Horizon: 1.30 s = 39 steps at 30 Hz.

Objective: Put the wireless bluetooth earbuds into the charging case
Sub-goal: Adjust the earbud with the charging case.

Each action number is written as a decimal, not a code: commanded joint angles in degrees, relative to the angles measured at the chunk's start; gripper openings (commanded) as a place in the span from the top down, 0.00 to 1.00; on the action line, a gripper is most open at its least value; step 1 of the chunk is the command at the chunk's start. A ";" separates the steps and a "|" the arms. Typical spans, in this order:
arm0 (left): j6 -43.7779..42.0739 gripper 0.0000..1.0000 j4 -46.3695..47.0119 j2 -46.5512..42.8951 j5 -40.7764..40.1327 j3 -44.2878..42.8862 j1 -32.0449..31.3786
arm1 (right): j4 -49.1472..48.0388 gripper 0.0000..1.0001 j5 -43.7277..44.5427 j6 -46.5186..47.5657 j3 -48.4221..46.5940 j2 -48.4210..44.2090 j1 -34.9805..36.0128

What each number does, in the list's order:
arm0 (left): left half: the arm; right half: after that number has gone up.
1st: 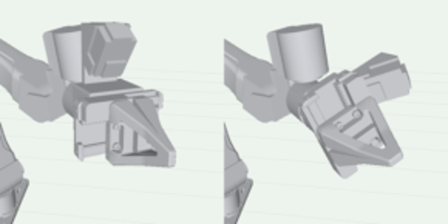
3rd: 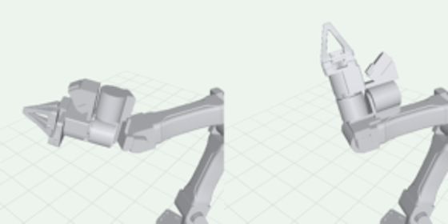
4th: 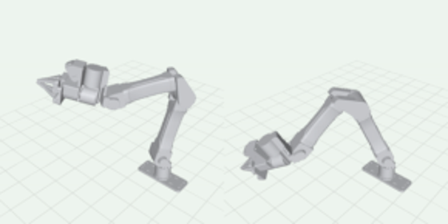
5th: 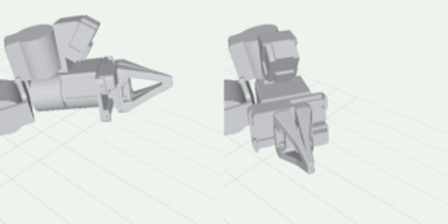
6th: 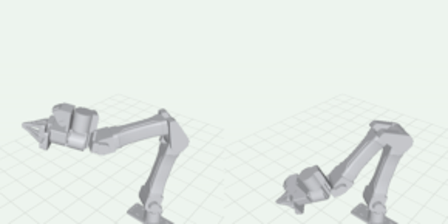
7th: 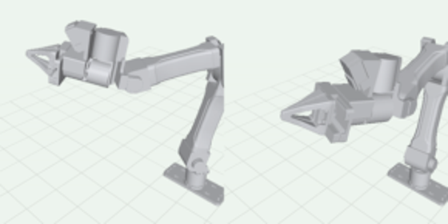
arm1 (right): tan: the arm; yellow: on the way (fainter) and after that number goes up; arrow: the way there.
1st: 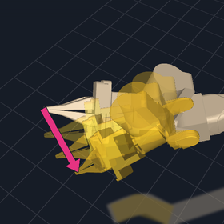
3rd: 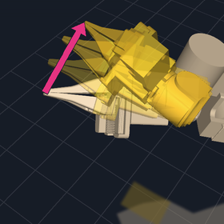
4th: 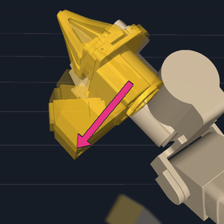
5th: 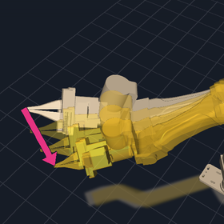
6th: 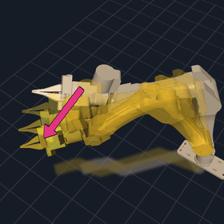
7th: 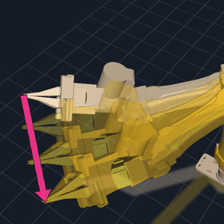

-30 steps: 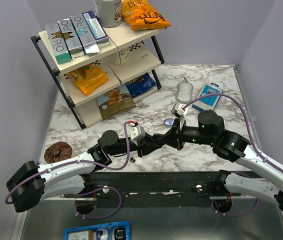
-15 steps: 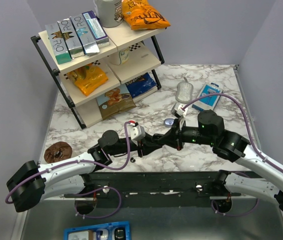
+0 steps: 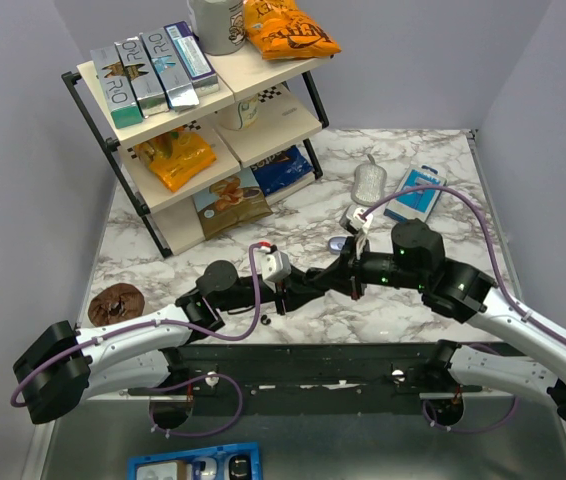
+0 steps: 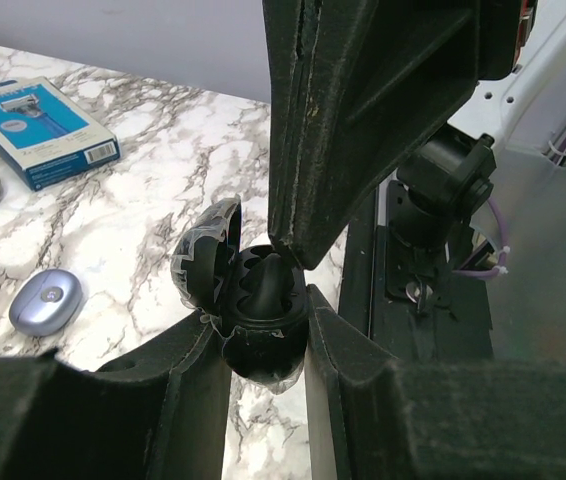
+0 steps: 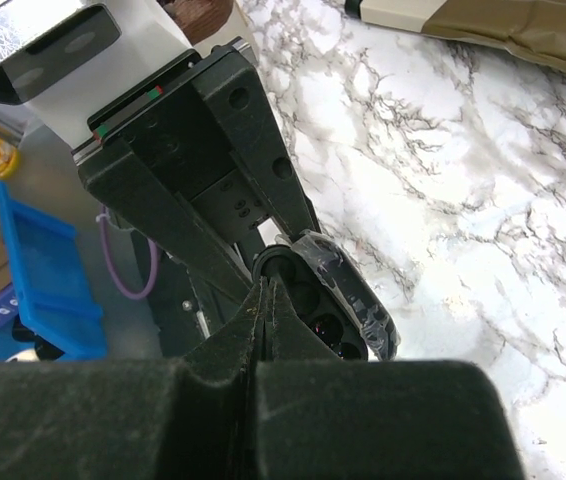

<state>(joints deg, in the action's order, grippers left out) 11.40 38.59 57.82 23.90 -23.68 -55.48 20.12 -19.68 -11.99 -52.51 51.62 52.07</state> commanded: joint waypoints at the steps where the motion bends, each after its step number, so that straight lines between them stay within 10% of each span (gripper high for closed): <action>1: -0.94 1.00 2.46 0.10 0.62 0.22 -0.50 | -1.48 0.97 -0.43 0.12 -0.14 0.86 0.22; 39: -3.66 1.00 -0.09 -1.40 -2.10 -0.40 -1.47 | 0.27 0.98 -3.26 -0.05 3.29 0.15 0.31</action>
<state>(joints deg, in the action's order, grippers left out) 8.97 36.67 57.95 23.49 -23.66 -56.75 18.09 -21.41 -12.05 -50.54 51.94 52.07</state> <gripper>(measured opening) 0.375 0.033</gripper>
